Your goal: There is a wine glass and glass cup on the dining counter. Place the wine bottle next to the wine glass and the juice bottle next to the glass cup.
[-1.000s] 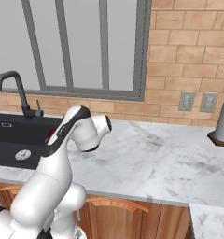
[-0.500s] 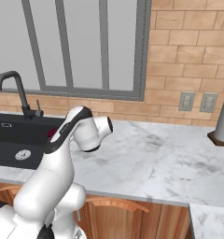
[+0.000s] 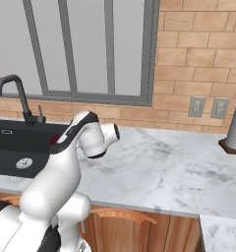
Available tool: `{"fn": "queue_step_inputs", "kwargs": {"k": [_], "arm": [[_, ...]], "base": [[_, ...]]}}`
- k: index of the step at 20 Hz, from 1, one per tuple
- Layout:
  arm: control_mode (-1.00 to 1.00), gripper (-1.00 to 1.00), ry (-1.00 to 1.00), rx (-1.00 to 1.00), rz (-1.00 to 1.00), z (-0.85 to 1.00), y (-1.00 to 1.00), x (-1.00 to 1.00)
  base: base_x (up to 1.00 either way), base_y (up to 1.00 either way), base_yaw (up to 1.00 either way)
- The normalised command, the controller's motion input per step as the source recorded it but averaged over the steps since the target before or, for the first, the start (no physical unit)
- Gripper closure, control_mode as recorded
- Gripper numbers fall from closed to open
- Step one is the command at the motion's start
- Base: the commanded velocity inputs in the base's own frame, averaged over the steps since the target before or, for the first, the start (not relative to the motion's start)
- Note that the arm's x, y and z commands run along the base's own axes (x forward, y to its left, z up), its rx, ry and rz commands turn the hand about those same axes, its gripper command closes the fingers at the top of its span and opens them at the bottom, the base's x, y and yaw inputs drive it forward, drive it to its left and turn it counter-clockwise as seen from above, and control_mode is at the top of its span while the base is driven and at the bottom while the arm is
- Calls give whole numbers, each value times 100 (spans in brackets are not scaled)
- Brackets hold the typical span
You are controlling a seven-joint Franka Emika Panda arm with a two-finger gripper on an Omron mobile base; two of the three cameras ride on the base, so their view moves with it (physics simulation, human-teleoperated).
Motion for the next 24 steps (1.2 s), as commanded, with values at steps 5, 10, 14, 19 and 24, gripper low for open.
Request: {"fn": "queue_step_inputs", "kwargs": {"k": [5,10,14,19,24], "arm": [[-100,-100,0,0,0,-11,0,18],[-100,-100,0,0,0,-5,9,9],[-100,-100,0,0,0,-4,17,5],[-100,-100,0,0,0,-2,17,0],[-100,-100,0,0,0,-2,14,-2]], "base": [[0,0,0],[0,0,0],[0,0,0],[0,0,0],[0,0,0]]}}
